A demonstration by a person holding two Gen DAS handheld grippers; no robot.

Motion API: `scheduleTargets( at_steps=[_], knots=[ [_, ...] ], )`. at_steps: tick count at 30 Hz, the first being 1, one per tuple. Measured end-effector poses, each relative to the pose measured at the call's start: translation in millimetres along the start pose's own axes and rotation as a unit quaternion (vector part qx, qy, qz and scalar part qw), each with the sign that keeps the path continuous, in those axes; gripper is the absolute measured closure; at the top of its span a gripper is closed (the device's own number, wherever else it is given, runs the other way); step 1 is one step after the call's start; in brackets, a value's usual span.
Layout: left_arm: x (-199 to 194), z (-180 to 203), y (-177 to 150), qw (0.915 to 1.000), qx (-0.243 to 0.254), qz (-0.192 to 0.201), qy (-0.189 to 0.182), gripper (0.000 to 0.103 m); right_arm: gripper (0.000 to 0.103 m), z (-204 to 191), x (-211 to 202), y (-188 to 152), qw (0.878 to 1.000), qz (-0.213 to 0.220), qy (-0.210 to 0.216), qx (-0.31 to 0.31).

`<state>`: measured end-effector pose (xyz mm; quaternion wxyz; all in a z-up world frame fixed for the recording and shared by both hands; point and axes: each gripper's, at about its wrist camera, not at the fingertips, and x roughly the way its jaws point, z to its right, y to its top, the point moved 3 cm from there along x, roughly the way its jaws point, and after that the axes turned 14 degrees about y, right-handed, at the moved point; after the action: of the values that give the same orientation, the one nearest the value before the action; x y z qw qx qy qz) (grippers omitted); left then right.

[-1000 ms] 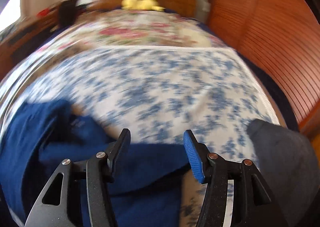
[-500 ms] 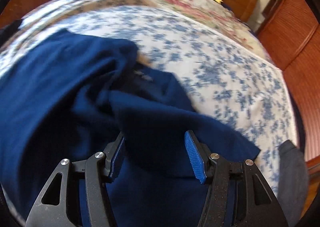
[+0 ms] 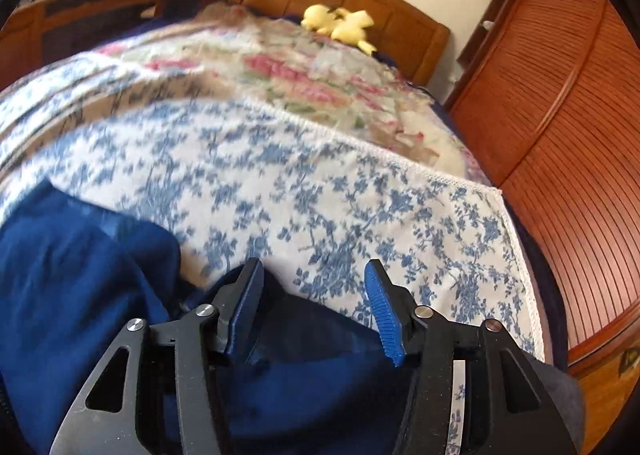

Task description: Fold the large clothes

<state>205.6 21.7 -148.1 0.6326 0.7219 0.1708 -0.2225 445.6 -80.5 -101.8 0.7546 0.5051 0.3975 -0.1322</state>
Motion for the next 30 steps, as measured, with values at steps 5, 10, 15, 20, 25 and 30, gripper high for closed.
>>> scheduleTargets(
  at_steps=[5,10,15,20,25,30],
  knots=[
    [0,-1,1,1.0000,-0.002,0.001,0.000,0.074,0.049,-16,1,-9,0.997,-0.012,0.075,-0.012],
    [0,-3,0,1.0000,-0.003,-0.001,0.001,0.074,0.049,-37,22,-29,0.987,-0.052,0.153,0.015],
    [0,-5,-1,1.0000,-0.004,-0.002,0.002,0.074,0.056,-49,34,-42,0.975,-0.095,0.199,0.040],
    [1,-9,-2,1.0000,-0.007,-0.004,0.003,0.074,0.103,-63,41,-47,0.973,-0.123,0.193,-0.004],
    [3,-11,-2,0.9999,-0.009,-0.006,0.004,0.074,0.103,-58,37,-11,0.989,-0.051,0.138,-0.018],
    [8,-12,-1,0.9999,-0.010,-0.009,0.004,0.074,0.103,-64,49,22,0.994,-0.010,0.093,-0.052]
  ],
)
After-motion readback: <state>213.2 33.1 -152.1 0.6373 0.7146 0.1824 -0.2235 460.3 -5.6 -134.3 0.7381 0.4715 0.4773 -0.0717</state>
